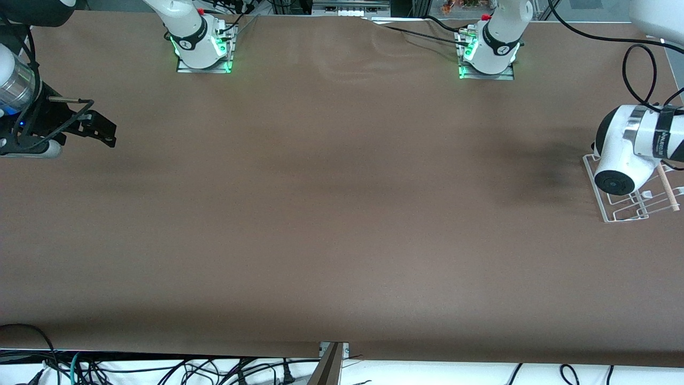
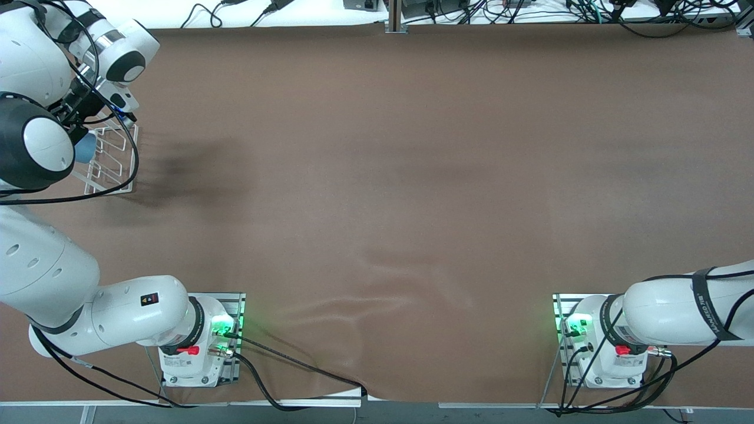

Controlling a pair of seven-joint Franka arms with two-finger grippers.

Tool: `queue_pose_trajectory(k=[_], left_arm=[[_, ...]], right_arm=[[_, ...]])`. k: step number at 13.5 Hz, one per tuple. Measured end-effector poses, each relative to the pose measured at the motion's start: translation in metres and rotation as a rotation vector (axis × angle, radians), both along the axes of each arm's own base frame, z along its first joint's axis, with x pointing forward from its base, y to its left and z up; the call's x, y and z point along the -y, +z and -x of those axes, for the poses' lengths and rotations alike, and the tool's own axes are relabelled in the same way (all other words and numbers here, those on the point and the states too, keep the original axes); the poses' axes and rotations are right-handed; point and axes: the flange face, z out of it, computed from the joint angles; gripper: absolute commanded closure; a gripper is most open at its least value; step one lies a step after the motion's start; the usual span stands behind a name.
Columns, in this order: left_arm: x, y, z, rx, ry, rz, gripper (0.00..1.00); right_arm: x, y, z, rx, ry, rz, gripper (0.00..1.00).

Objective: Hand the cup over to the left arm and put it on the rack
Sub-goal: 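Carry the cup to the rack with the left gripper while the right retracts, then lower the cup onto a rack peg with the left gripper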

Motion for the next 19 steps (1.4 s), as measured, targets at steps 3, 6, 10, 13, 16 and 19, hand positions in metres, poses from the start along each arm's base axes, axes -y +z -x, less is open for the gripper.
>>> queue_pose_trajectory(k=[3,6,10,13,16,19], left_arm=[[-0.011,-0.009,0.001,-0.017,-0.007,-0.035,1.0],[-0.024,-0.01,0.002,-0.013,0.002,-0.054,1.0],[-0.022,-0.016,0.001,-0.007,0.0,-0.057,1.0],[-0.02,-0.019,-0.001,-0.001,-0.002,-0.062,1.0],[-0.02,-0.024,-0.001,0.01,0.002,-0.073,1.0],[-0.019,-0.032,-0.003,0.023,-0.004,-0.072,1.0]], right_arm=[[-0.001,-0.001,0.001,-0.011,-0.015,-0.014,0.0],[0.005,-0.003,0.001,-0.015,-0.013,-0.013,0.0],[0.008,0.0,0.0,-0.011,-0.013,-0.014,0.0],[0.009,-0.002,-0.001,-0.015,-0.015,-0.014,0.0],[0.01,-0.002,-0.001,-0.015,-0.015,-0.014,0.0],[0.01,-0.002,-0.001,-0.015,-0.015,-0.015,0.0]])
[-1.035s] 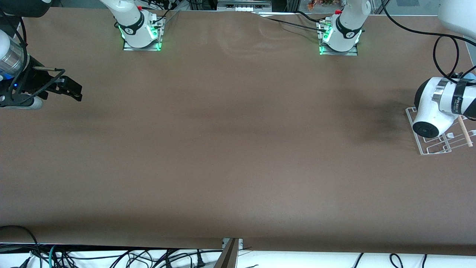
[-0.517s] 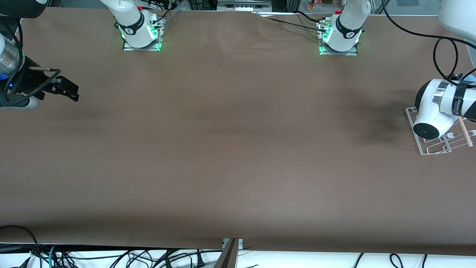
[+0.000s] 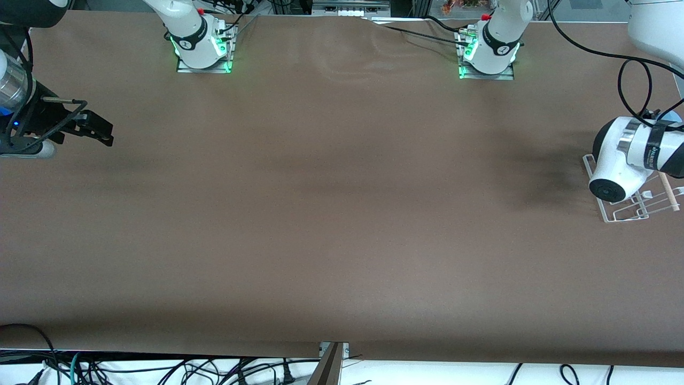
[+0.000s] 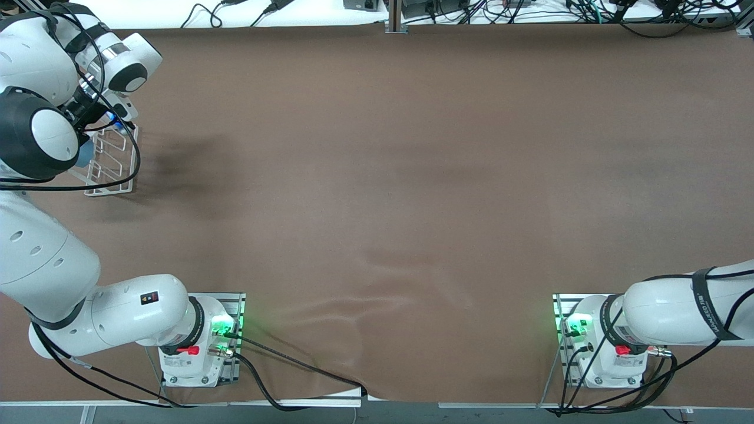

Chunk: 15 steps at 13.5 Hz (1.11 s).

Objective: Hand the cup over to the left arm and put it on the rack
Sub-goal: 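Lower the cup onto a rack peg with the left gripper, then open the left gripper and raise it off the cup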

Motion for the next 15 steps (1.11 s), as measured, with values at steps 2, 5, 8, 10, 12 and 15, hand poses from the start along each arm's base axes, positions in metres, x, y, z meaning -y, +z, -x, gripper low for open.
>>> queue_pose_trajectory(k=[2,5,8,10,12,15], left_arm=[[0.001,-0.008,-0.002,0.013,-0.008,0.003,1.0],[0.003,-0.02,-0.006,0.041,-0.027,0.017,1.0],[0.005,-0.027,-0.007,0.039,-0.031,0.019,0.0],[0.006,-0.027,-0.008,0.042,-0.033,0.02,0.0],[0.006,-0.024,-0.01,0.05,-0.034,0.019,0.0],[0.014,0.002,-0.023,0.107,-0.051,0.015,0.0]], right_arm=[[0.0,0.0,0.0,0.0,0.0,0.0,0.0],[0.0,0.0,0.0,0.0,0.0,0.0,0.0],[0.0,0.0,0.0,0.0,0.0,-0.001,0.0],[0.001,0.0,0.0,0.0,-0.001,-0.001,0.0],[0.001,0.0,0.0,0.0,-0.002,-0.001,0.0],[0.001,0.0,0.0,0.0,-0.002,-0.001,0.0]])
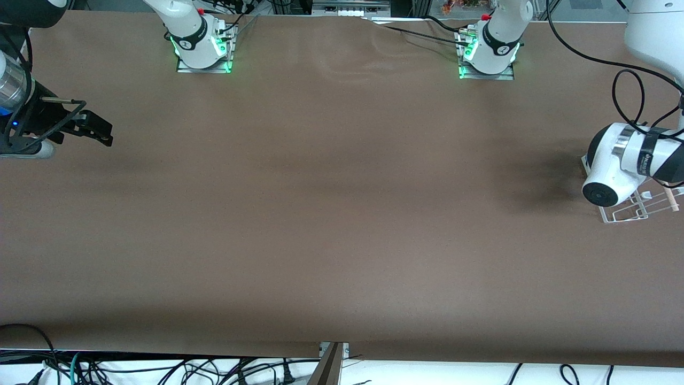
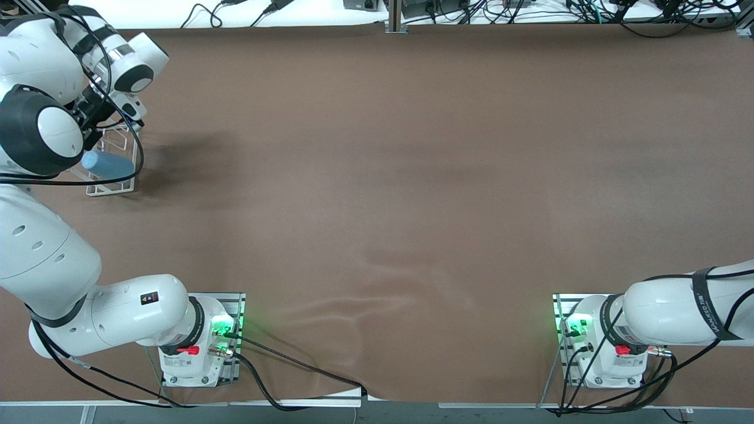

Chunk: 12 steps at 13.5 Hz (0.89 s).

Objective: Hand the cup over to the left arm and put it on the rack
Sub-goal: 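Open the left gripper and raise it off the cup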

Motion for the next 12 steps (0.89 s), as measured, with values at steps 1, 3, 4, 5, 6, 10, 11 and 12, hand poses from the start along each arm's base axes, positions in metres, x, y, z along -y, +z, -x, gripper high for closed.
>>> queue_pose_trajectory(k=[1,3,4,5,6,10,11,12], left_arm=[[0.012,0.017,-0.007,0.037,-0.016,0.006,0.0],[0.05,0.064,-0.016,0.146,-0.021,0.06,0.0],[0.073,0.092,-0.017,0.213,-0.014,0.098,0.0],[0.097,0.123,-0.014,0.299,0.01,0.143,0.0],[0.119,0.155,-0.008,0.399,0.048,0.2,0.0],[0.166,0.277,0.032,0.726,0.163,0.417,0.0],[0.174,0.298,0.04,0.797,0.213,0.475,0.0],[0.176,0.317,0.045,0.873,0.302,0.534,0.0]], right_arm=[[0.0,0.0,0.0,0.0,0.0,0.0,0.0],[0.0,0.0,0.0,0.0,-0.001,0.0,0.0],[0.001,0.0,0.0,0.0,-0.001,0.0,0.0],[0.001,0.0,0.0,0.0,-0.002,0.0,0.0],[0.002,0.0,0.0,0.0,-0.004,0.0,0.0],[0.003,0.0,-0.001,0.001,-0.006,0.0,0.0],[0.003,0.0,-0.001,0.0,-0.006,0.0,0.0],[0.004,0.0,-0.001,0.0,-0.006,0.0,0.0]])
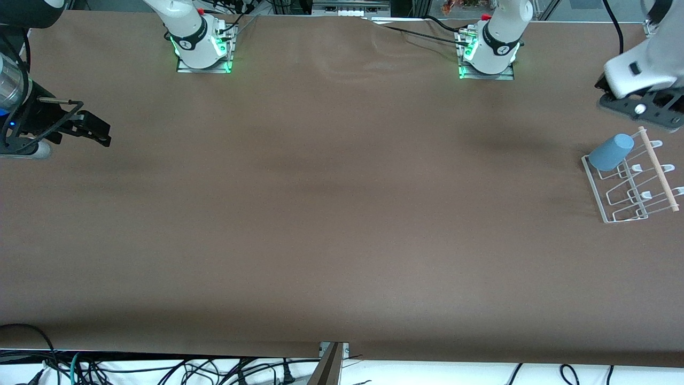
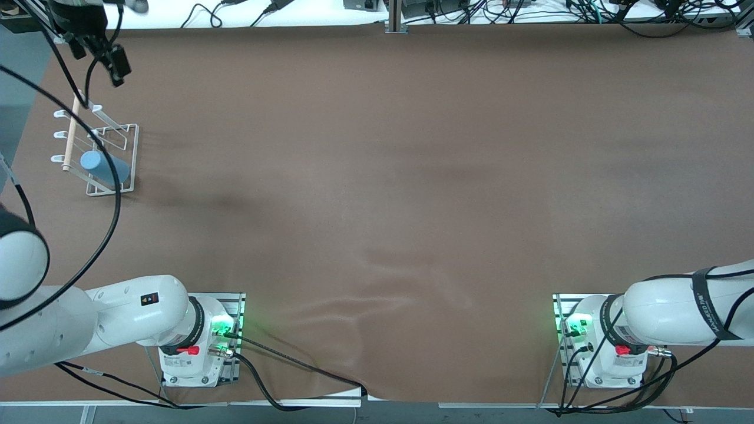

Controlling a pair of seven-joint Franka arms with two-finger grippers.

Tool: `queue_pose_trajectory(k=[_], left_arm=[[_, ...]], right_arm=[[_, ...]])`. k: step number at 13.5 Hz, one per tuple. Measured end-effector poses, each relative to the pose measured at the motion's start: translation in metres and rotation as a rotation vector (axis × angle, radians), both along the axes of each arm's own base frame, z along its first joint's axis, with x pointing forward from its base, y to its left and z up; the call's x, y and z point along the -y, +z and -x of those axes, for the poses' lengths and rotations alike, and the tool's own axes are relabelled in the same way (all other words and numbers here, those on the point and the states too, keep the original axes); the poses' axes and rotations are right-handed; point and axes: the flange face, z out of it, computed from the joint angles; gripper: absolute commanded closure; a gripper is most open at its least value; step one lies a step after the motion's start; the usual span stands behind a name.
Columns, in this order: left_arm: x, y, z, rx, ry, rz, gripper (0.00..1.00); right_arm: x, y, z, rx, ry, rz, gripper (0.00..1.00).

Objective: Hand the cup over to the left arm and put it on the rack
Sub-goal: 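Open the left gripper and raise it off the cup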

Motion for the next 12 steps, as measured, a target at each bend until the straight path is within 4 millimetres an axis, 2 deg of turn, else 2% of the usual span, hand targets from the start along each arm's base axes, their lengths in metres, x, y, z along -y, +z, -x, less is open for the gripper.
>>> queue_pose_trajectory(k=[2,4,5,9,12], left_arm=[[-0.018,0.019,0.0,0.108,0.175,0.2,0.0],[-0.042,0.02,-0.01,0.192,0.277,0.293,0.0],[-0.041,0.017,-0.015,0.209,0.322,0.303,0.0],[0.008,0.014,-0.022,0.224,0.451,0.293,0.0],[0.008,0.017,-0.022,0.238,0.465,0.295,0.0]], right_arm=[[0.0,0.0,0.0,0.0,0.0,0.0,0.0],[0.0,0.0,0.0,0.0,0.0,0.0,0.0],[0.0,0.0,0.0,0.0,0.0,0.0,0.0],[0.001,0.0,0.0,0.0,0.0,0.0,0.0],[0.001,0.0,0.0,-0.001,0.0,0.0,0.0]])
